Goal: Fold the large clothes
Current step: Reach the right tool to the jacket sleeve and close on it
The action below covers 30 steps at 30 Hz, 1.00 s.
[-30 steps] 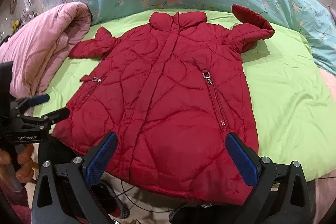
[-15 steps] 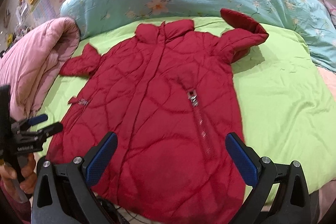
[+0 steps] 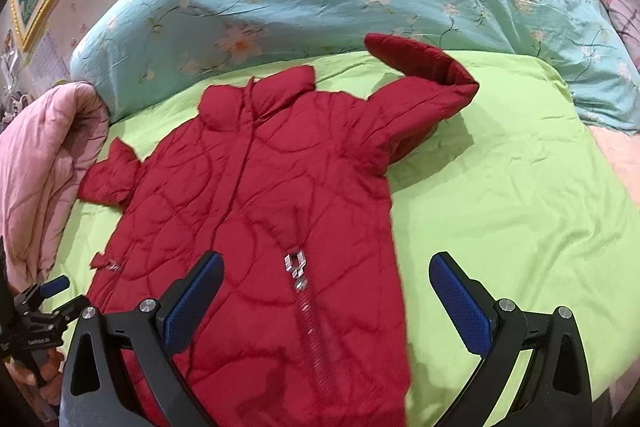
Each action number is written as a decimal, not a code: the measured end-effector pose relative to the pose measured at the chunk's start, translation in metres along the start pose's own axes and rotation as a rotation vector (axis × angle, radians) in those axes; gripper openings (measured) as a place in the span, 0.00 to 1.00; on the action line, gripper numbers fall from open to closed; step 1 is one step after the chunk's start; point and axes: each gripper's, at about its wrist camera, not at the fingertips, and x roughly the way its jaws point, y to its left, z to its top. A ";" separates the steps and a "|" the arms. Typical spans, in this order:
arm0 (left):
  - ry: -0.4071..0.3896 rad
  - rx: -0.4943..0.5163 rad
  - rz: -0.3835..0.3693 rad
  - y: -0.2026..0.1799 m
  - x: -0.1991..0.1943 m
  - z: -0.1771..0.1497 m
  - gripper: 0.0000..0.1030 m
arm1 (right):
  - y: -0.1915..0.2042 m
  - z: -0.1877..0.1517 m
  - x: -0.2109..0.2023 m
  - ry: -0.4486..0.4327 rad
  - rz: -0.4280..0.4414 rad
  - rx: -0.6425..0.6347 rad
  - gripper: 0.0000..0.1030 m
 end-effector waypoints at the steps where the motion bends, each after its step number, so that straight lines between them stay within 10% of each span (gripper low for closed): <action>1: 0.005 -0.003 -0.001 0.000 0.003 0.003 1.00 | -0.002 0.004 0.002 -0.007 -0.004 -0.001 1.00; 30: 0.042 -0.045 0.001 0.014 0.070 0.069 1.00 | -0.108 0.179 0.147 -0.061 -0.265 -0.056 0.98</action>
